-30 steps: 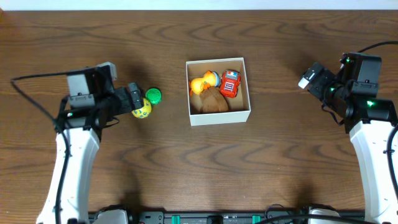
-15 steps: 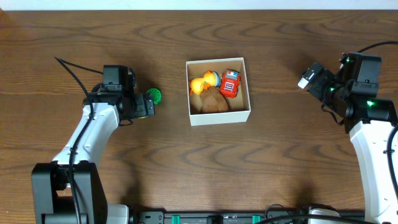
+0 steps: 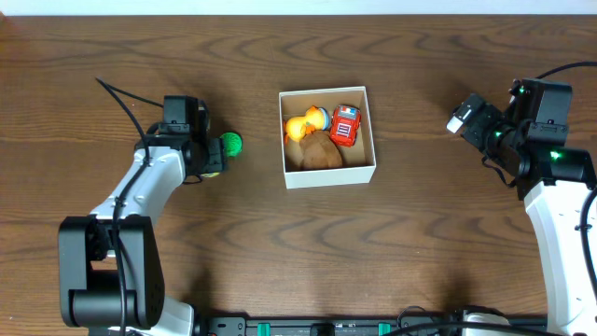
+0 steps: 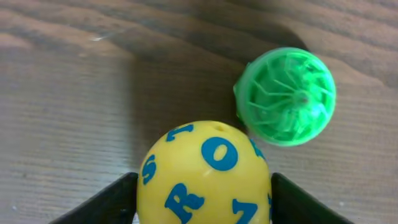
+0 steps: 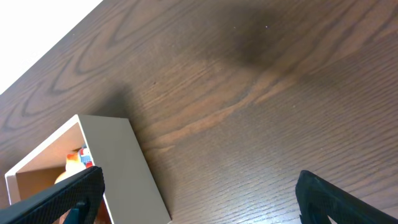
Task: Pack container
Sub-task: 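Carry the yellow ball into the box and release it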
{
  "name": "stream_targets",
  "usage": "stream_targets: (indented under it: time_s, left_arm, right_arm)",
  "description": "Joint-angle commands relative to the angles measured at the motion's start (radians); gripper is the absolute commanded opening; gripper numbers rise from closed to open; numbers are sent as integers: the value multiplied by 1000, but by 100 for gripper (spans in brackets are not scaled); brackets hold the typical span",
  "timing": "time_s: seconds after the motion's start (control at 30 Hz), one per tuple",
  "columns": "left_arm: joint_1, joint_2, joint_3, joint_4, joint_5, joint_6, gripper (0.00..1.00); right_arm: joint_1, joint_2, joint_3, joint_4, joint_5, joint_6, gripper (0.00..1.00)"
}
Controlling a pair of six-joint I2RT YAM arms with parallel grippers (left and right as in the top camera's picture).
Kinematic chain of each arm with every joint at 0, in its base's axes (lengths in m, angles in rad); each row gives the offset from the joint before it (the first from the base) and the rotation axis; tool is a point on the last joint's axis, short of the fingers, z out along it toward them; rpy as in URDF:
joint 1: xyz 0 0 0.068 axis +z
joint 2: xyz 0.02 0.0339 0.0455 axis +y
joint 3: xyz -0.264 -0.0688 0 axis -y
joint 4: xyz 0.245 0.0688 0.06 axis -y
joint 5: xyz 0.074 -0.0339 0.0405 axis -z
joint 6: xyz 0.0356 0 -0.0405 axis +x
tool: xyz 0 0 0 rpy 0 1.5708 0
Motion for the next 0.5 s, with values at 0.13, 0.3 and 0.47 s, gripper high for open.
stream_targets:
  time_s: [0.13,0.3,0.47]
  left_arm:
    - [-5,-74,18,-16,11,11,43]
    - [-74,-236,39,-38,36,10,39]
    - [-253,-386,65,42,34,7,38]
  right_arm:
    - [-8,5,6,-1,-5,2,99]
    - [-8,5,6,-1,-5,2,99]
    - [-8,5,6,-2,-5,2,99]
